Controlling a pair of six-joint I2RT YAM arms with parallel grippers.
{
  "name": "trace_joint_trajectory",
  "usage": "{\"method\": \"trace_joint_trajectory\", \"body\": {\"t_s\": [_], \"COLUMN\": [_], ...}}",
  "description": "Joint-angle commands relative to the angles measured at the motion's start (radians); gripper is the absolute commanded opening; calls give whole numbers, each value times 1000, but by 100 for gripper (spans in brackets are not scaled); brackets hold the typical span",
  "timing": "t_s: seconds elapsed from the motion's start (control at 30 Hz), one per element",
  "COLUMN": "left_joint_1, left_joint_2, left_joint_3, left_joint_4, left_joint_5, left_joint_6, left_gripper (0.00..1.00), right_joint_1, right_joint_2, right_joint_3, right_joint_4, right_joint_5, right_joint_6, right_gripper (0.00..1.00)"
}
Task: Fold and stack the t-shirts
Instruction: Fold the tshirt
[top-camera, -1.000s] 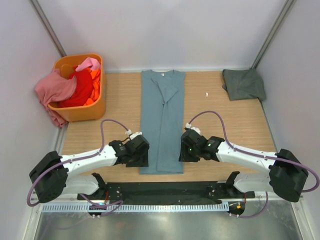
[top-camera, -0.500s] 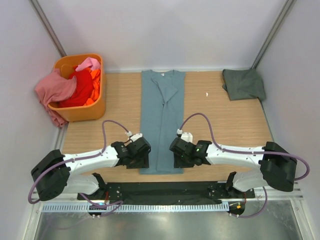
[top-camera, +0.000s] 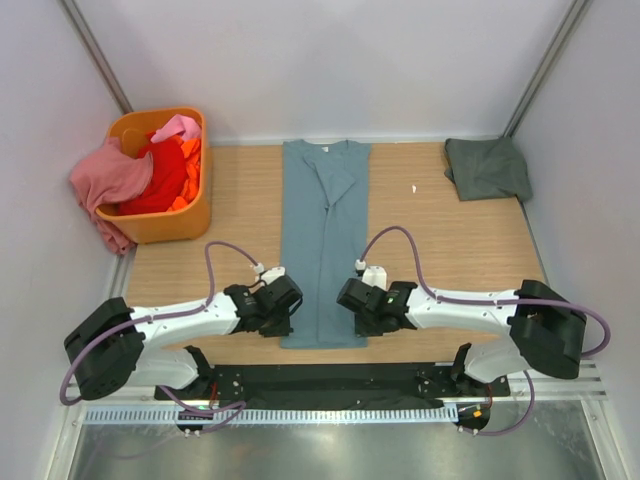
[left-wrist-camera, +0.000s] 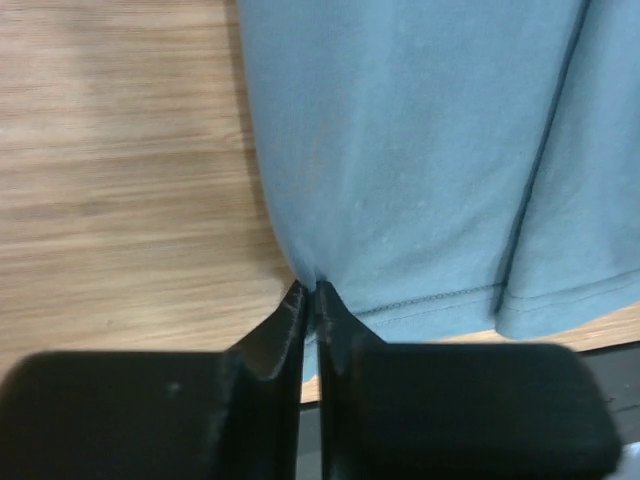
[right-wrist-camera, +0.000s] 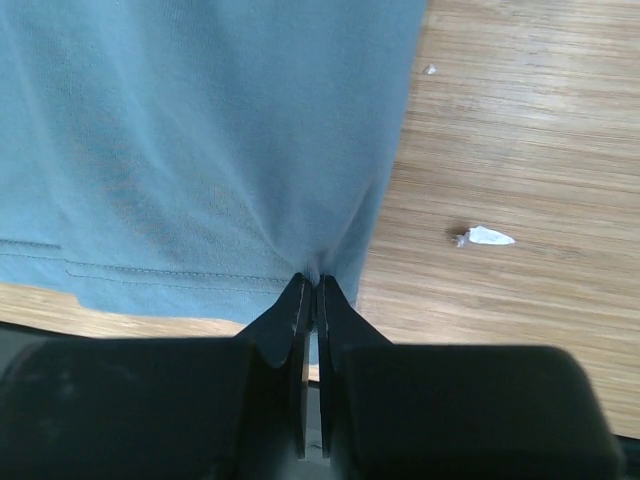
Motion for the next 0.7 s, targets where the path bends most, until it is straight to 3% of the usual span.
{"method": "trace_joint_trajectory", "body": {"t_s": [0.0, 0.03, 0.33, 0.5, 0.57, 0.6, 0.63, 0.67], "left_joint_1": [-6, -6, -6, -7, -7, -7, -10, -12], "left_joint_2": [32, 40, -1, 0, 11, 14, 16, 17], "left_joint_3": [-14, -10, 7, 6, 4, 4, 4, 3], "left_joint_4": [31, 31, -53, -56, -58, -59, -62, -64], "left_joint_5": [-19, -19, -54, -47, -47, -44, -41, -41], "left_joint_6": [-3, -3, -31, -46, -54, -56, -59, -60], "left_gripper": [4, 0, 0, 0, 0, 0, 0, 0], "right_joint_1": [7, 7, 35, 45, 55, 67, 72, 79], "right_joint_2": [-54, -59, -243, -264, -241, -232, -226, -221], "right_joint_3": [27, 25, -60, -174, -198, -198, -197, -189], "right_joint_4": [-55, -63, -201, -118, -78, -76, -87, -99], "right_joint_5": [55, 55, 96, 27, 18, 22, 27, 36], "right_joint_6": [13, 15, 130, 191, 202, 212, 217, 222], "right_gripper": [7, 6, 1, 1, 16, 27, 45, 52]}}
